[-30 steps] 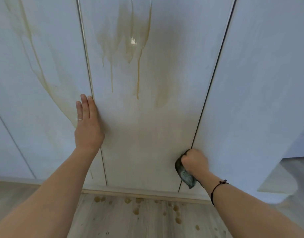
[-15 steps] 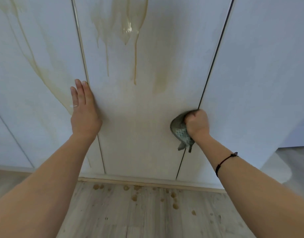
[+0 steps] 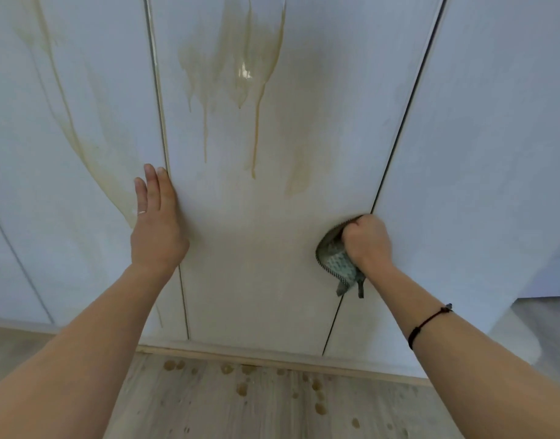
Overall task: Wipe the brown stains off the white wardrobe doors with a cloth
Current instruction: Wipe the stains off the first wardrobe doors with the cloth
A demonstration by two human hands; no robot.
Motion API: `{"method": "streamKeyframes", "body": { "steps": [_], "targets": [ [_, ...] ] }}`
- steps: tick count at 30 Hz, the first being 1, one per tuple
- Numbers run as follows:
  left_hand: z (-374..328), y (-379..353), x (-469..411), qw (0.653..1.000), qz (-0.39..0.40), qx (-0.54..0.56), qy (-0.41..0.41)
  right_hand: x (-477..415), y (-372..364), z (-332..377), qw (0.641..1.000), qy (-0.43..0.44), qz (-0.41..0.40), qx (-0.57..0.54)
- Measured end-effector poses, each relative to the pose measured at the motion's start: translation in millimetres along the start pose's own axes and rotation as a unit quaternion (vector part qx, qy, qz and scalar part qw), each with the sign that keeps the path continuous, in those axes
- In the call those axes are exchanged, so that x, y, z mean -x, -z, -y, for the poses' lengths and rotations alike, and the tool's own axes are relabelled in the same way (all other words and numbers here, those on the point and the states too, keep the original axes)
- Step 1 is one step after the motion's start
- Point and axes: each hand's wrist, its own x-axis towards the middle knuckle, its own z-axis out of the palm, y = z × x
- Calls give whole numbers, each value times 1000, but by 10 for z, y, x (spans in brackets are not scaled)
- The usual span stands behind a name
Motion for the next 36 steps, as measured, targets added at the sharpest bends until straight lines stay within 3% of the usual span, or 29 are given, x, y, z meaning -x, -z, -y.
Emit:
{"method": "streamKeyframes", "body": {
  "steps": [5, 9, 11, 14, 18, 20, 22, 25, 29, 31, 33, 36],
  "targets": [
    [-14, -3, -14, 1000, 13, 5, -1, -362, 410, 445, 984, -40, -103, -138],
    [-30, 39, 3, 999, 16, 33, -4, -134, 299, 527, 979, 70, -186, 38],
    [-37, 58, 22, 999, 16, 39, -10, -65, 243, 532, 970, 108, -205, 74],
    [-48, 78, 37, 999, -3, 31, -20, -131, 409, 696, 953, 128, -269, 55],
    [-90, 71, 17, 998, -46, 9, -30, -383, 704, 1004, 925, 84, -368, -43],
    [-100, 55, 9, 998, -54, 10, -28, -433, 606, 1086, 923, 117, -365, -11],
    [-103, 44, 12, 998, -52, 12, -27, -341, 301, 1033, 912, 211, -345, 70],
    [-105, 64, 27, 999, -37, 25, -21, -22, -329, 623, 880, 372, -257, 142],
    [-158, 93, 35, 999, -16, 34, -1, 330, -631, 338, 856, 463, -142, 181],
    [-159, 82, 30, 999, -14, 32, 5, 202, -462, 648, 896, 384, -161, 151],
    [-162, 65, 31, 999, -13, 31, 12, -27, -194, 1026, 943, 234, -223, 76],
    [-178, 58, 35, 999, -12, 28, 17, -195, 19, 1327, 959, 146, -241, -35]
  ]
}}
